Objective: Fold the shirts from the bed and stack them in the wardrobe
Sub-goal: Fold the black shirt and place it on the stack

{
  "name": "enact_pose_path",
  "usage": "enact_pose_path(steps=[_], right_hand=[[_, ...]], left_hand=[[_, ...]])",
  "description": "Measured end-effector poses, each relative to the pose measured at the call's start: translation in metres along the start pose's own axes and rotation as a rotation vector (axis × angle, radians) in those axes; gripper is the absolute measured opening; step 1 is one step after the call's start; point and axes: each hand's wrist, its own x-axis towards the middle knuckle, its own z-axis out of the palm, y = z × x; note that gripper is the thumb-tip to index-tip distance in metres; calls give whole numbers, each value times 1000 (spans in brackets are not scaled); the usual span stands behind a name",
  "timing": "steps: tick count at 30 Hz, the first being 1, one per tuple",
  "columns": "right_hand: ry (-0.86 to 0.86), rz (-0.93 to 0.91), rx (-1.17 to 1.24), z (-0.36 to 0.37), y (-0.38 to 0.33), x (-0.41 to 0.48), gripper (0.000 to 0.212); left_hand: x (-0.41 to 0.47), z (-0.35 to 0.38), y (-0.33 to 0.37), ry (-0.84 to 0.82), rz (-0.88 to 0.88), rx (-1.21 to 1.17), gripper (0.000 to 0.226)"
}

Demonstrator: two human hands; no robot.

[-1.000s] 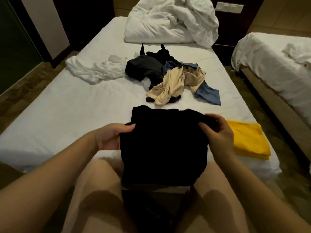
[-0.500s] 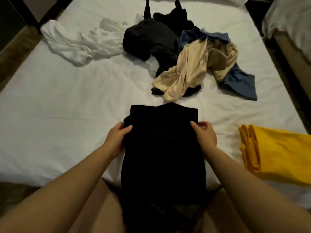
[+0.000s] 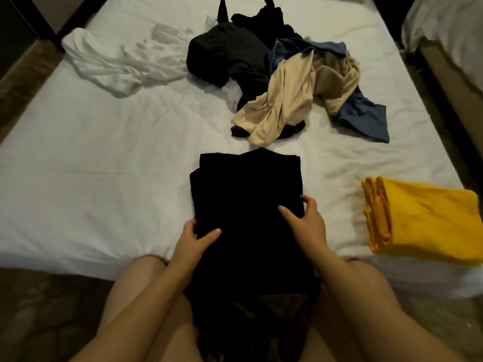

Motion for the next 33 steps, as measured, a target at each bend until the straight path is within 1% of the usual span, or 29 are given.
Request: enact_pose_path(steps=[4, 7, 9, 12, 14, 16, 20, 22, 25, 29, 31, 33], right_hand=[[-4, 57, 22, 0, 31, -60, 59], [-51, 79, 69, -2, 54, -99, 59], [-55, 62, 112, -6, 60, -114, 53], [13, 40, 166, -15, 65, -127, 44], [51, 24, 193, -21, 69, -134, 48], [49, -9, 220, -26, 71, -143, 50], [24, -58, 274, -30, 72, -157, 50], [-11, -48, 303, -32, 68, -161, 46], [-67, -50, 389, -36, 67, -165, 46], [-97, -189, 273, -33, 67, -173, 42], [-103, -209, 231, -30, 69, -172, 37], [-86, -209, 172, -29, 71, -169, 34]], left_hand=[[-33, -2, -30, -43, -11, 115, 34], [-52, -11, -45, -82, -18, 224, 37], [-60, -18, -50, -101, -6, 249, 38], [-75, -22, -52, -25, 35, 241, 31], [-85, -23, -54, 45, 76, 209, 32], [-95, -24, -55, 90, 115, 119, 33], [-113, -24, -54, 44, 111, -45, 33], [-117, -26, -52, 18, 137, -53, 35], [-122, -31, -50, 10, 182, 68, 45], [-126, -38, -54, -101, 251, 153, 65], [-131, -37, -51, -156, 302, 240, 63], [-131, -37, -50, -148, 357, 385, 59]])
